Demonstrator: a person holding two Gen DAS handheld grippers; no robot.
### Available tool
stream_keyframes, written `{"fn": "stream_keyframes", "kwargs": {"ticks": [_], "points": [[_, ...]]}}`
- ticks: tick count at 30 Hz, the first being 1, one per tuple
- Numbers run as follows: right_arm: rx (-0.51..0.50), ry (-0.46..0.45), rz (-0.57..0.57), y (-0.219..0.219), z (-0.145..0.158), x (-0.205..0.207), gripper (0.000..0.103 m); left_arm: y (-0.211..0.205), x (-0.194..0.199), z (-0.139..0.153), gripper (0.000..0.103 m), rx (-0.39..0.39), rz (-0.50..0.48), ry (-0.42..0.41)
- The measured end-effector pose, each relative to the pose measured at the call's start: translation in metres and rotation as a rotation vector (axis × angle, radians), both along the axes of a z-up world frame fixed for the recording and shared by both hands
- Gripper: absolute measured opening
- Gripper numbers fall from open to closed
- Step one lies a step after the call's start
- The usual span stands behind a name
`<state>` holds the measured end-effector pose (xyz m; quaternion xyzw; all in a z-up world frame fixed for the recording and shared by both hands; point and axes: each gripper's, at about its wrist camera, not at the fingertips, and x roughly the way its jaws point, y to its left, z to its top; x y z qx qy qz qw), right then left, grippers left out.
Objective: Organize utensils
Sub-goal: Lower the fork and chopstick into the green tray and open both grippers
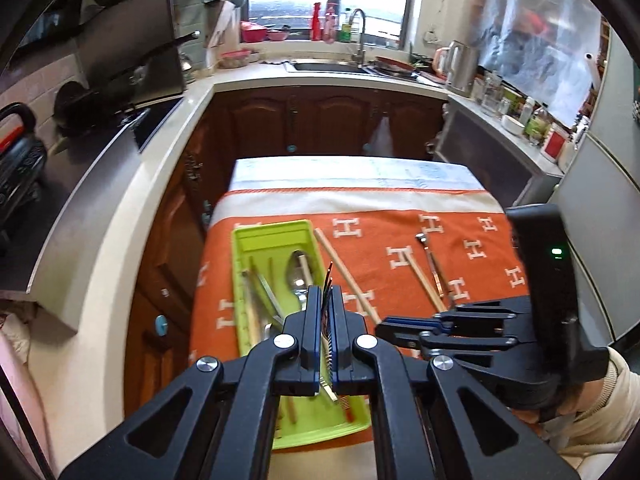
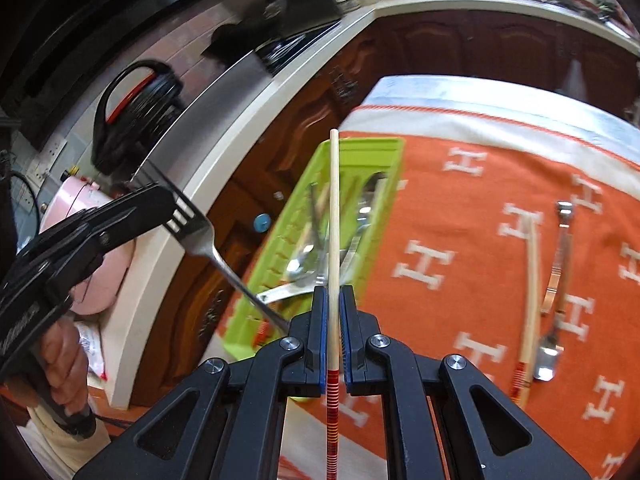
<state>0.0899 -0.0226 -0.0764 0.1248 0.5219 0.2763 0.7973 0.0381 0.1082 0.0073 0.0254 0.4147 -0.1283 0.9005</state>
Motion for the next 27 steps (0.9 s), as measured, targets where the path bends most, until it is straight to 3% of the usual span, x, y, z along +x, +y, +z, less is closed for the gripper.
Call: {"fn": "stream_keyframes", "kwargs": {"ticks": [7, 14, 18, 21, 23, 25, 27], "points": [[0.066, 0.094, 0.064, 0.054, -0.033, 0.023, 0.005, 0.025, 0.028, -0.021, 0.003, 0.048, 0.074, 0.059], [0.06, 0.166, -0.06, 0.058, -0.072, 0.062, 0.006, 0.02, 0.081, -0.091, 0.003, 0.091, 0.082, 0.217], [0.016, 0.169, -0.117, 0.056, -0.09, 0.086, 0.006, 0.015, 0.1, -0.113, 0.004, 0.086, 0.078, 0.251], [-0.017, 0.167, -0.114, 0.058, -0.098, 0.098, 0.008, 0.019, 0.112, -0.12, 0.015, 0.041, 0.1, 0.248], [-0.022, 0.155, -0.112, 0.057, -0.1, 0.101, 0.012, 0.028, 0.119, -0.121, 0.029, -0.025, 0.132, 0.241], [-0.009, 0.142, -0.115, 0.053, -0.098, 0.1, 0.021, 0.034, 0.125, -0.123, 0.033, -0.067, 0.158, 0.238], [-0.011, 0.128, -0.113, 0.05, -0.093, 0.1, 0.022, 0.038, 0.127, -0.123, 0.033, -0.078, 0.173, 0.235]]}}
